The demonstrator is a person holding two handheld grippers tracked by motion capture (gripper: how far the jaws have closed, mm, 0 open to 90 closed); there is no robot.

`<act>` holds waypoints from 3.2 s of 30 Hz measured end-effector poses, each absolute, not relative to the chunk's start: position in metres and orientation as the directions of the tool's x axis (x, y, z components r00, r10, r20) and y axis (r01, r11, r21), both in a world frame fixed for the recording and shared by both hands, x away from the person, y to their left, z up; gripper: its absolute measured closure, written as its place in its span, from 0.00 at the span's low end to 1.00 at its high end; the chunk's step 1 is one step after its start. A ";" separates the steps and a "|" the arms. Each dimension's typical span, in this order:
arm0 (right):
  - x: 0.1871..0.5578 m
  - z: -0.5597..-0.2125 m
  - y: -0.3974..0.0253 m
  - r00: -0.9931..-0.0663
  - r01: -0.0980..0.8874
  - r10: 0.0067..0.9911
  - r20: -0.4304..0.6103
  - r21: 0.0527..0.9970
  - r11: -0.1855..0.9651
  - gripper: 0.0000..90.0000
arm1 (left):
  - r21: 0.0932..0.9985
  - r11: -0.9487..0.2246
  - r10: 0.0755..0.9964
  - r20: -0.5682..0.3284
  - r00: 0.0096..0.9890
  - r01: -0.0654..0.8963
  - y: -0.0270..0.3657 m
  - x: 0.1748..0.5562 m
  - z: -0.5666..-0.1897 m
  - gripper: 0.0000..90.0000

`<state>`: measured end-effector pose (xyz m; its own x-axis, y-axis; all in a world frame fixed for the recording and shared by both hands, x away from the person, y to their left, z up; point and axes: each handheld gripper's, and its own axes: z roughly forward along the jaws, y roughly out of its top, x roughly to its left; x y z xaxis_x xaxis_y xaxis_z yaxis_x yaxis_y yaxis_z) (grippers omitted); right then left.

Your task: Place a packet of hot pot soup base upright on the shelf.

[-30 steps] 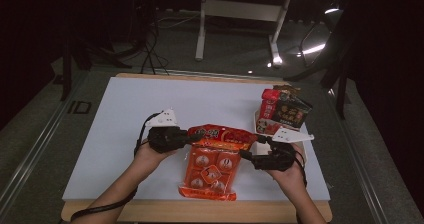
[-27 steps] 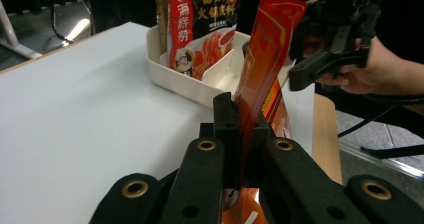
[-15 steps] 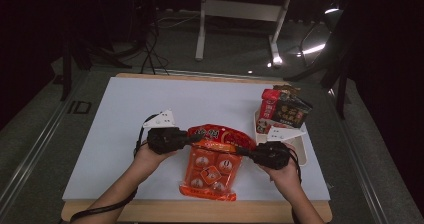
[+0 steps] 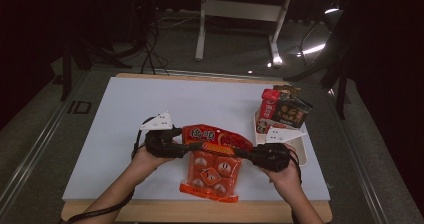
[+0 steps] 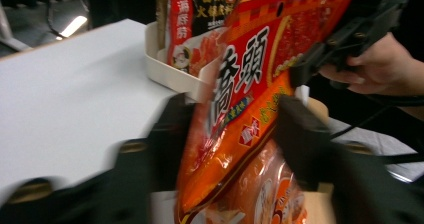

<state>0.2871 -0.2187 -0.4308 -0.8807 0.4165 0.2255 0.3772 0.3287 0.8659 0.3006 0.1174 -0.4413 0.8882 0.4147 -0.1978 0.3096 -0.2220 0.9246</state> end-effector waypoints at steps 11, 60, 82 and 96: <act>0.273 -0.412 -0.212 -0.906 0.354 0.348 0.242 0.883 0.309 1.00 | 0.945 -0.192 0.434 -0.160 0.887 0.264 0.125 0.292 -0.447 0.01; 0.309 -0.345 -0.354 -0.697 0.318 0.695 0.178 0.945 0.076 1.00 | 0.904 -0.163 0.489 -0.273 0.828 0.394 0.167 0.251 -0.514 0.01; 0.297 -0.411 -0.373 -0.637 0.394 0.723 0.266 0.919 0.009 0.97 | 0.897 -0.173 0.481 -0.283 0.830 0.406 0.164 0.250 -0.524 0.01; 0.265 -0.340 -0.335 -0.671 0.214 0.735 0.100 0.975 0.063 0.37 | 0.897 -0.177 0.484 -0.279 0.829 0.405 0.165 0.250 -0.526 0.01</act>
<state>0.2649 -0.3352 -0.3401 -0.6711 0.7346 0.0997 0.2136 0.0628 0.9749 0.2499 0.1651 -0.5258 0.8292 0.4841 -0.2793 0.4053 -0.1767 0.8969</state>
